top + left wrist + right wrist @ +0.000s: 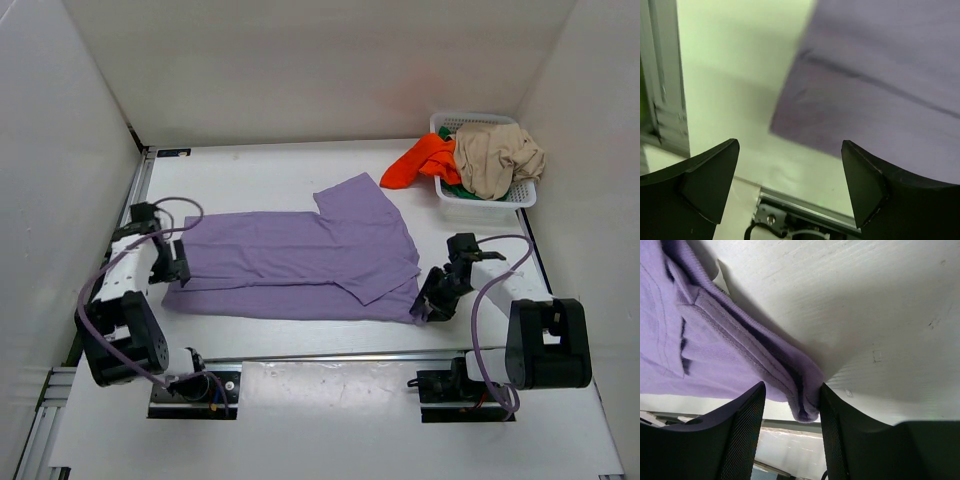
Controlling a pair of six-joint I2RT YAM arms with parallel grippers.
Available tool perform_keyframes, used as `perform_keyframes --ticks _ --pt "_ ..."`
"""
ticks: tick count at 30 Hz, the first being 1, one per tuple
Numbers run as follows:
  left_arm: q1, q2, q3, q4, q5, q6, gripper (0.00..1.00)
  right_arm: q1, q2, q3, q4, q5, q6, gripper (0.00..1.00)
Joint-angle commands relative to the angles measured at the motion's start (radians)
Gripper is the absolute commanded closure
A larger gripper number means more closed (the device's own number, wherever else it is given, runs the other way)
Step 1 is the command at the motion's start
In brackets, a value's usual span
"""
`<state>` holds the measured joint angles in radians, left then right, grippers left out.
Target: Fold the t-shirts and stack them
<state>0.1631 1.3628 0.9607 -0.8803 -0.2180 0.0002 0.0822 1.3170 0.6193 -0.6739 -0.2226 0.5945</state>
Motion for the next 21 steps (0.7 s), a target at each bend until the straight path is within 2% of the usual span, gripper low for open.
perform_keyframes --ticks 1,5,8,11,14,15,16,19,20,21 --pt "0.151 -0.016 -0.033 -0.040 0.129 0.000 0.06 0.016 -0.016 -0.035 0.005 -0.023 0.001 0.48" --pt "0.210 0.068 -0.054 -0.040 0.198 0.000 0.06 0.025 -0.016 -0.035 0.005 -0.034 0.001 0.48" --pt "0.251 0.133 -0.063 -0.003 0.198 0.000 0.06 0.036 -0.016 -0.046 0.005 -0.043 0.020 0.50" --pt "0.282 0.179 -0.063 0.007 0.268 0.000 0.06 0.045 -0.016 -0.055 0.016 -0.043 0.021 0.56" --pt "0.282 0.229 -0.063 0.007 0.290 0.000 0.15 0.045 -0.016 -0.064 0.016 -0.043 0.021 0.68" --pt "0.282 0.242 -0.063 0.007 0.305 0.000 0.20 0.045 -0.016 -0.064 0.016 -0.043 0.021 0.72" --pt "0.282 0.263 -0.063 0.007 0.305 0.000 0.37 0.045 -0.016 -0.064 0.016 -0.043 0.021 0.79" --pt "0.282 0.275 -0.073 0.007 0.316 0.000 0.65 0.045 -0.025 -0.055 0.005 -0.034 0.021 0.93" --pt "0.282 0.275 -0.085 0.007 0.316 0.000 0.89 0.045 -0.035 -0.046 0.005 -0.034 0.021 0.96" --pt "0.282 0.275 -0.097 0.007 0.303 0.000 0.89 0.045 -0.045 -0.037 -0.024 -0.034 0.021 0.98"
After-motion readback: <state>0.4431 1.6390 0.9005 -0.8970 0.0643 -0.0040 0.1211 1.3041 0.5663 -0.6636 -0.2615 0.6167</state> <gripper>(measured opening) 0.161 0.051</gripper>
